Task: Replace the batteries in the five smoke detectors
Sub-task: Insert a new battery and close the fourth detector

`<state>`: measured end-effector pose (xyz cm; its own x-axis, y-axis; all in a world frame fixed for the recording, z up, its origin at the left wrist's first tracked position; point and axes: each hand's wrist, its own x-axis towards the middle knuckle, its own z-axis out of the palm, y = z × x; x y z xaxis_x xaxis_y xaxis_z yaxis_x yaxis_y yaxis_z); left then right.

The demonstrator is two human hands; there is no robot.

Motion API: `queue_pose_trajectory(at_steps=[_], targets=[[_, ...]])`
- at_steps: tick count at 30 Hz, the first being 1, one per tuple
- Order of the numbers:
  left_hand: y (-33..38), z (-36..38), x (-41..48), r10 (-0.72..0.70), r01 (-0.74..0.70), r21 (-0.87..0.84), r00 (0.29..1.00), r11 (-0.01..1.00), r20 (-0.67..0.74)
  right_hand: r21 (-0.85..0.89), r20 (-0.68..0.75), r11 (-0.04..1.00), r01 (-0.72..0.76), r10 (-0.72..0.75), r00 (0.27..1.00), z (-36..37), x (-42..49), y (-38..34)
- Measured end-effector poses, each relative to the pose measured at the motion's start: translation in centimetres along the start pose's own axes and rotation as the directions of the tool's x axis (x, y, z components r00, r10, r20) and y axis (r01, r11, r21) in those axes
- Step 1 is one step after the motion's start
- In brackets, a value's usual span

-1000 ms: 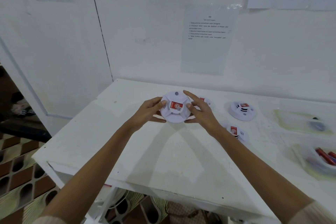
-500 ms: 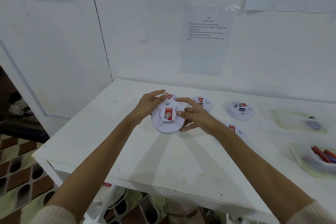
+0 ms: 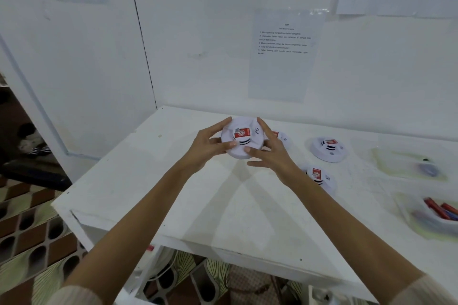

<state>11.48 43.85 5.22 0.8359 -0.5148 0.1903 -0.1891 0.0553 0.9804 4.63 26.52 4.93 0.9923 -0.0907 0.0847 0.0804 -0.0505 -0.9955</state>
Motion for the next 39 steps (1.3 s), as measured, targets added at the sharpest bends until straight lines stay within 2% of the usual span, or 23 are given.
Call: queue_pose_trajectory(at_steps=[6,11,18,28,39], targets=[[-0.6,0.0,0.0,0.089,-0.109,0.165,0.988,0.980,0.122,-0.284,0.003,0.954,0.098,-0.101,0.995,-0.8,-0.1,-0.7],[-0.1,0.7,0.9,0.074,-0.144,0.335,0.974,0.931,0.213,-0.362,-0.010,0.920,0.150,-0.165,0.986,-1.4,-0.4,-1.0],[-0.3,0.2,0.5,0.082,-0.157,0.415,0.978,0.896,0.194,-0.298,0.014,0.947,0.122,-0.123,0.992,-0.8,-0.2,-0.5],[0.0,-0.6,0.6,0.173,-0.223,0.417,0.973,0.881,0.155,-0.313,0.034,0.933,0.180,-0.178,0.983,-0.2,0.5,-0.3],[0.0,-0.8,0.9,0.172,-0.226,0.383,0.970,0.896,0.170,-0.338,0.010,0.918,0.208,-0.217,0.976,-0.4,1.0,0.0]])
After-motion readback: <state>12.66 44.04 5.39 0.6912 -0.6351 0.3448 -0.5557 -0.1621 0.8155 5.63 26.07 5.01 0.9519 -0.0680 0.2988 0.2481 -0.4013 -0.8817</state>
